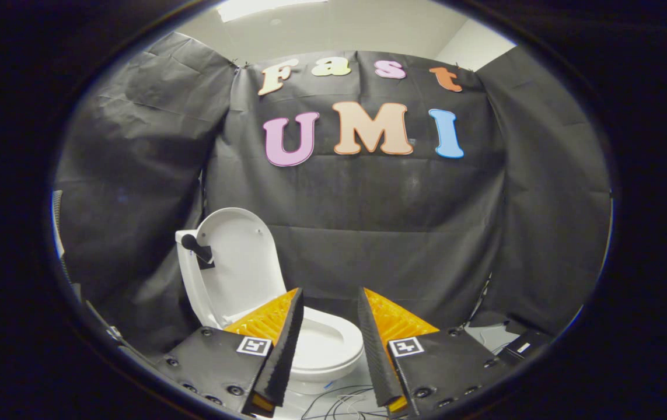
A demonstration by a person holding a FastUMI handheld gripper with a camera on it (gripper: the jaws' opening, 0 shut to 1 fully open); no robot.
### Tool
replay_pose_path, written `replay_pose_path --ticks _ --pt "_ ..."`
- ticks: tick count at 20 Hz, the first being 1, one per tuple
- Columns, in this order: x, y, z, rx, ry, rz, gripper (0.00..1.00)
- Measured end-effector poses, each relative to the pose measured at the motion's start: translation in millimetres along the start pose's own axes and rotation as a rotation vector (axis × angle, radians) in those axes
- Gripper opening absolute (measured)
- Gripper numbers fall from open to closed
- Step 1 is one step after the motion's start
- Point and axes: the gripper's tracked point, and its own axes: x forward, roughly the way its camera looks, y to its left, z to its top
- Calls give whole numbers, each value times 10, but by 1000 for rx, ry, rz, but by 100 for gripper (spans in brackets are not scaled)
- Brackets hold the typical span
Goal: Open the toilet lid.
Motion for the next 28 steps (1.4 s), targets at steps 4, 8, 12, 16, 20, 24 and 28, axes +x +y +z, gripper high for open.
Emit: replay_pose_path --ticks 4,8,12,16,20,24,28 --pt "-22 -3 43 2 -19 0 58" --pt "-52 -7 103 7 -47 -1 58" --pt "-5 3 -4 -3 -6 -2 58" --pt "-11 -5 -3 -1 -1 -3 58" --pt "-13 -11 -15 2 4 -4 58" --pt "-39 -65 -44 44 14 -7 58" --pt "-175 -48 15 41 -8 -6 58"
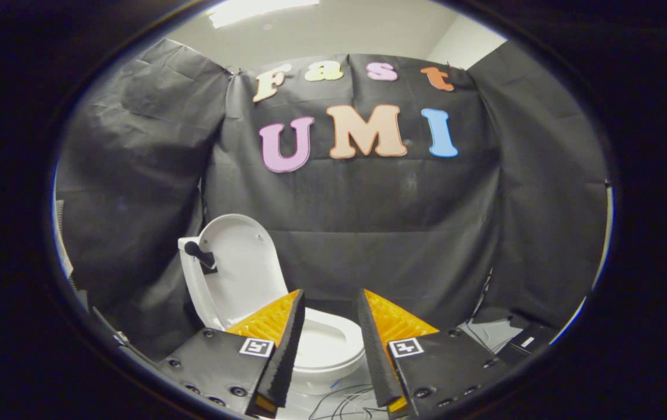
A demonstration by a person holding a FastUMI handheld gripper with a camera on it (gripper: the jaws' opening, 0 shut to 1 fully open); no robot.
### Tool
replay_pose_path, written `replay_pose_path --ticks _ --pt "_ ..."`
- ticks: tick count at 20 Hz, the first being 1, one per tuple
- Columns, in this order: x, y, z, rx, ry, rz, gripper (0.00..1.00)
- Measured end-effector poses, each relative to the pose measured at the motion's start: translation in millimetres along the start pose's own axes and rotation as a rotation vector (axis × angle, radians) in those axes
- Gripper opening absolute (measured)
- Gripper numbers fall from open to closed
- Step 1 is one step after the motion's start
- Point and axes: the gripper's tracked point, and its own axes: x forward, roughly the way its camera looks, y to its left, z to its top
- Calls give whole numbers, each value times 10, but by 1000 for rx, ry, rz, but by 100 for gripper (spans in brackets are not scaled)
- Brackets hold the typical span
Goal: Open the toilet lid.
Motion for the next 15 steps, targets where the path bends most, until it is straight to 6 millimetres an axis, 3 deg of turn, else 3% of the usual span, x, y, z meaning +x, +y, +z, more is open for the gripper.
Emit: replay_pose_path --ticks 5,10,15 --pt "45 -18 -46 5 19 -4 58" --pt "27 -20 -57 4 21 -4 91" --pt "43 -19 -53 3 20 -4 99"
